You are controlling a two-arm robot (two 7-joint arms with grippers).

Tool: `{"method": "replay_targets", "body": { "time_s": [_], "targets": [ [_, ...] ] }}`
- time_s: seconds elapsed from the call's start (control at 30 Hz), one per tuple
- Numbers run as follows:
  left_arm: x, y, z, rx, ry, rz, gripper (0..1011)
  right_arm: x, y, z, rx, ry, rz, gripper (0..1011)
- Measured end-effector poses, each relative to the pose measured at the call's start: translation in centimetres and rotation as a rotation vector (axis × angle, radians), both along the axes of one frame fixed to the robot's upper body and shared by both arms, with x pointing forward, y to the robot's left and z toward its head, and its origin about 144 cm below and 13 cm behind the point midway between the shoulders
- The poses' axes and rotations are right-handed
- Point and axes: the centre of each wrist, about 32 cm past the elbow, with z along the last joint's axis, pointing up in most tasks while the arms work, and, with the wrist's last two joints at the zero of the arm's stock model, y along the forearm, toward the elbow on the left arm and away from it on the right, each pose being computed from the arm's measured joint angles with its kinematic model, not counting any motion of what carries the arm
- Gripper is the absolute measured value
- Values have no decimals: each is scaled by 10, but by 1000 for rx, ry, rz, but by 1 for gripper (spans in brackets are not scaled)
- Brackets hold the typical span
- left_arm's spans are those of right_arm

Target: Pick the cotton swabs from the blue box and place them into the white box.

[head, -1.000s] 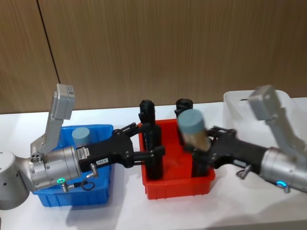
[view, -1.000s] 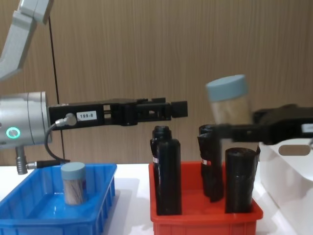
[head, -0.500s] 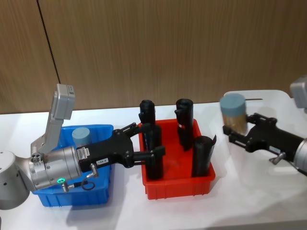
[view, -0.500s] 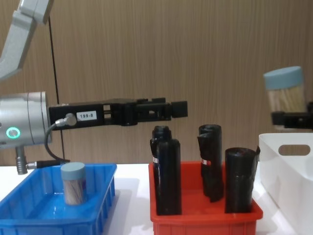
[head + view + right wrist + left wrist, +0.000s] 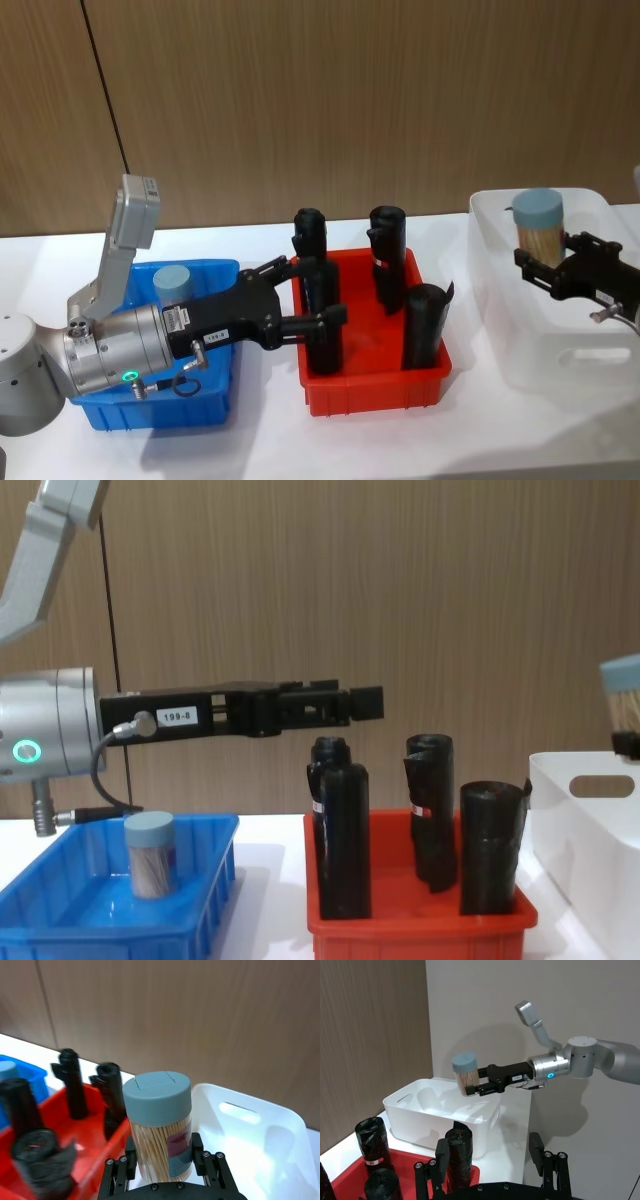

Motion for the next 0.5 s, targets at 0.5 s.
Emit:
{"method": "replay_targets", "body": {
  "time_s": [0.5],
  "targets": [
    [0,0,0,0,0,0,1004,26,-8,-23,-23,73,-105,726]
  ]
}}
